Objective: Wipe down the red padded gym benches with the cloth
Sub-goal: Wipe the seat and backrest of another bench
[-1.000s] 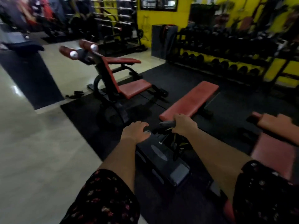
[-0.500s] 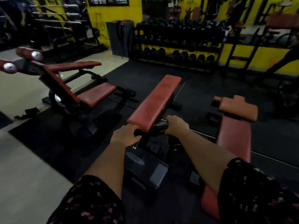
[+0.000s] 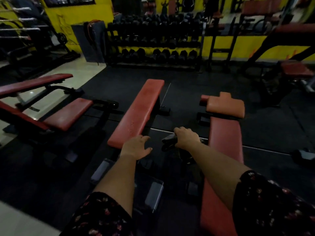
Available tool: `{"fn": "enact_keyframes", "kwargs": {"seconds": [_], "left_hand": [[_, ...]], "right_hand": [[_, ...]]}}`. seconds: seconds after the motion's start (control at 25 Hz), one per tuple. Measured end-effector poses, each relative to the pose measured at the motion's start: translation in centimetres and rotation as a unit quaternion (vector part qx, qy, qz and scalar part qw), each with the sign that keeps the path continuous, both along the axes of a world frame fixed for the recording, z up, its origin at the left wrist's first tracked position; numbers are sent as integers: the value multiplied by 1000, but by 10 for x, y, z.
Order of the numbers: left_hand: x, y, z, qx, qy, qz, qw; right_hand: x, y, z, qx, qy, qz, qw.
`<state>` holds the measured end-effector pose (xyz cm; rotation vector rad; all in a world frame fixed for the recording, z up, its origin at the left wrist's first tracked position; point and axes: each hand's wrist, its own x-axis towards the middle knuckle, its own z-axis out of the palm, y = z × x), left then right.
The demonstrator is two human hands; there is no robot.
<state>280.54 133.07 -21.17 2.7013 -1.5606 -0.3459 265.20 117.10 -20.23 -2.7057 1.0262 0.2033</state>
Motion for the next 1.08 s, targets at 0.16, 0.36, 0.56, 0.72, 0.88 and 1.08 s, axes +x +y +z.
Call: {"fn": "enact_keyframes", "kwargs": {"seconds": [0.16,0.36,0.56,0.72,0.88,1.08], "left_hand": [[7,-36,-5,0,4,-18,1000],[34,-65,-13,4,19,-23,1000],[93,-90,-9,-1,24,4,1000],[133,-98,2,-14,6,28,999],[165,-100,8,-39,14,47,998],[187,-103,3,-47,24,51,997]], "right_hand": [[-4,-32,-2,1,-4,-42,999],[19,-56,-4,5,-1,-51,999],[74,-84,10,-5,-19,-53,998],[121,-92,16,-12,-24,-36,999],[155,-92,23,-16,-32,-14,999],[177,-100,29,-39,-40,-12,998]]}}
